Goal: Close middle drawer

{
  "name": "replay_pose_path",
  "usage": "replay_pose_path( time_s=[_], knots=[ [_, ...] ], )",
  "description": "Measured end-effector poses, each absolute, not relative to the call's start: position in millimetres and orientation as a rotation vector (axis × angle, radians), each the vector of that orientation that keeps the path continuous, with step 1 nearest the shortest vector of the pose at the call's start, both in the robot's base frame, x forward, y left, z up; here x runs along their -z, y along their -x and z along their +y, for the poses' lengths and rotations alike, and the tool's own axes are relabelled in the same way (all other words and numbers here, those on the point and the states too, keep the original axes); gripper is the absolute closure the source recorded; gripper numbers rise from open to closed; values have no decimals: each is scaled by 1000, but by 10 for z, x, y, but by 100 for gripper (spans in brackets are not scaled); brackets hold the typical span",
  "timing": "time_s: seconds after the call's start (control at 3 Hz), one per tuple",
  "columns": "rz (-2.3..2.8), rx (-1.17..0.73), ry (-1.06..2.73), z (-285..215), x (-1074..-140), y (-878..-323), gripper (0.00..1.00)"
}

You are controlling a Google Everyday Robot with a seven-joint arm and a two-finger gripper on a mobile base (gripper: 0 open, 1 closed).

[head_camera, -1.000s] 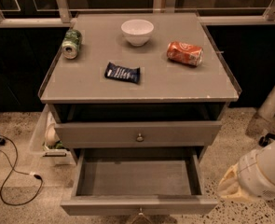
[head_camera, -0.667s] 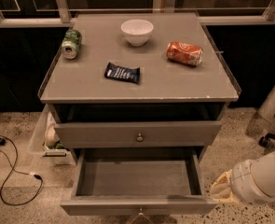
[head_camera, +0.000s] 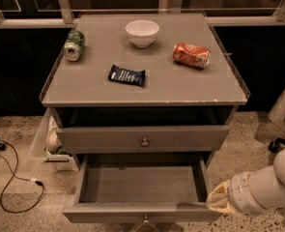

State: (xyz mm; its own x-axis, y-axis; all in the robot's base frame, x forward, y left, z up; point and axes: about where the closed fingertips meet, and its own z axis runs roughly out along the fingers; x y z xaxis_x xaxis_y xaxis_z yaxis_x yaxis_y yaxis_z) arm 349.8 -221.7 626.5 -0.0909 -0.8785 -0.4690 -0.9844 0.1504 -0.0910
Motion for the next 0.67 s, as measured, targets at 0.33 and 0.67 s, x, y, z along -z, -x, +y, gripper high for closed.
replay_pose_path(
  time_s=[0.33, 0.67],
  knots=[
    [2027, -385, 1763, -2041, -5855, -3405, 100],
    [1996, -408, 1723, -1868, -5363, -3412, 100]
  ],
)
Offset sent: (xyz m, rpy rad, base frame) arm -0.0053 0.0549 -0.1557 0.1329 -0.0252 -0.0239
